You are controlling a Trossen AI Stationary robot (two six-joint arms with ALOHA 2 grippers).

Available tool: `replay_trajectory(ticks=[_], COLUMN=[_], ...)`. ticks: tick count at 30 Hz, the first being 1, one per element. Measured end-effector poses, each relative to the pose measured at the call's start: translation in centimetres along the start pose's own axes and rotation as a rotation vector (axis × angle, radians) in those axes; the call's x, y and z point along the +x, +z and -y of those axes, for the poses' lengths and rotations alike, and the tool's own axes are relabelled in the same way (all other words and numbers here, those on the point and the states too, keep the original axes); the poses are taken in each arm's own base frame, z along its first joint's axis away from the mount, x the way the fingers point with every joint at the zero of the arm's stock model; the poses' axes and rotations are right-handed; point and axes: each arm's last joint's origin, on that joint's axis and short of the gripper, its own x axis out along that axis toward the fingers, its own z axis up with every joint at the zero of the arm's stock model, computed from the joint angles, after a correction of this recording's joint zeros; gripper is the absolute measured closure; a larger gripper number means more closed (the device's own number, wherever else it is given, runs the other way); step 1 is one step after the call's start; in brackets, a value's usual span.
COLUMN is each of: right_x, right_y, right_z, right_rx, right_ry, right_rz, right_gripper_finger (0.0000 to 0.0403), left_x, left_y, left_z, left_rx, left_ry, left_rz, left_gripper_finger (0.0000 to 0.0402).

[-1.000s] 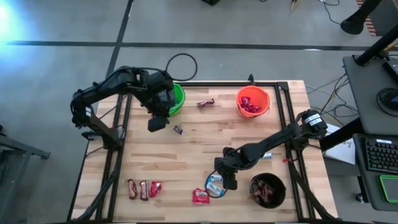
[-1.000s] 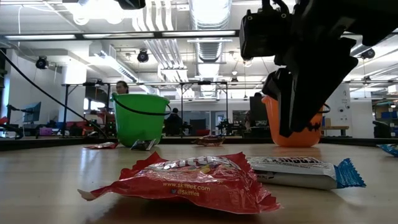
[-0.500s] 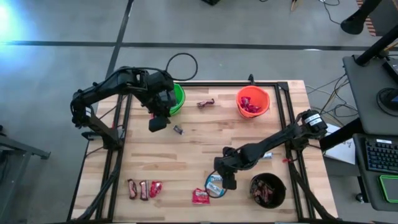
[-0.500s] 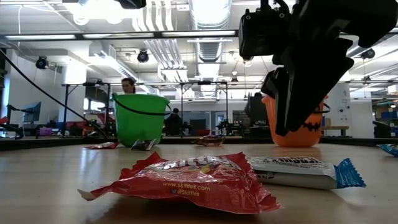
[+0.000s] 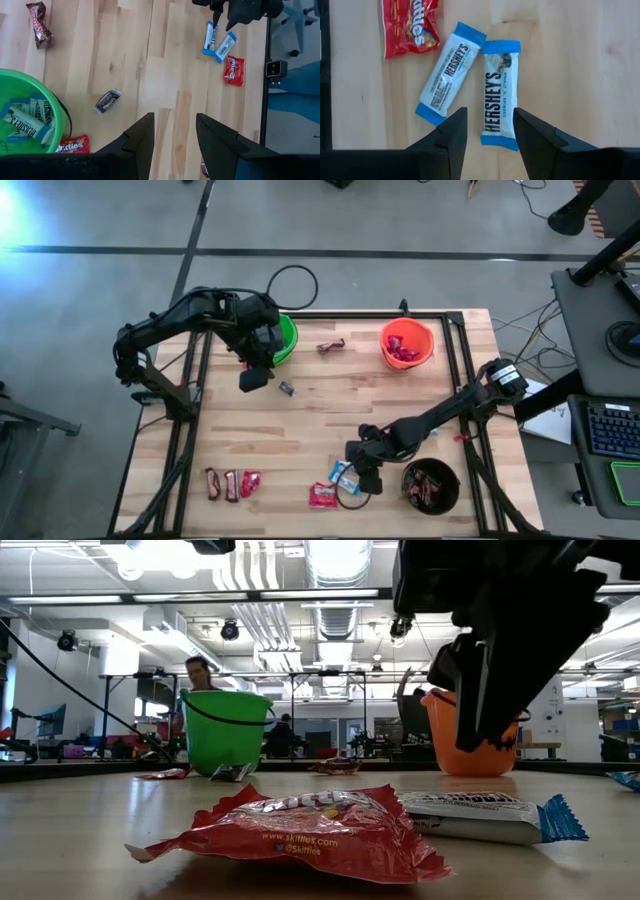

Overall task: Sort candy
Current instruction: Put the white candy into the green bucket

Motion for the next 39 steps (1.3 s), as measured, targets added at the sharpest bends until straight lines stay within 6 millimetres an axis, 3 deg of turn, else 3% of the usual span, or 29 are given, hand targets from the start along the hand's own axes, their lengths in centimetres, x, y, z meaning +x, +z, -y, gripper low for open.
replay_trajectory(ticks=[10, 30, 39], right_x=[2.2, 2.9, 2.1], right_y=[-0.4, -0.5, 0.5], right_z=[0.4, 0.8, 0.0], right_rx=[-0.007, -0.013, -0.001], right_ry=[-0.034, -0.044, 0.023], right_rz=[-0.047, -0.077, -0.066], right_gripper_finger=[0.0243, 0.0241, 0.0237], left_x=[0.0, 0.0, 0.0], left_y=[0.0, 0.0, 0.0], left_z=[0.0, 0.0, 0.0], left_rx=[0.000, 0.009, 0.010], left_ry=[0.000, 0.000, 0.000], left_rz=[0.000, 0.001, 0.001], left_gripper_finger=[0.0274, 0.0274, 0.0274])
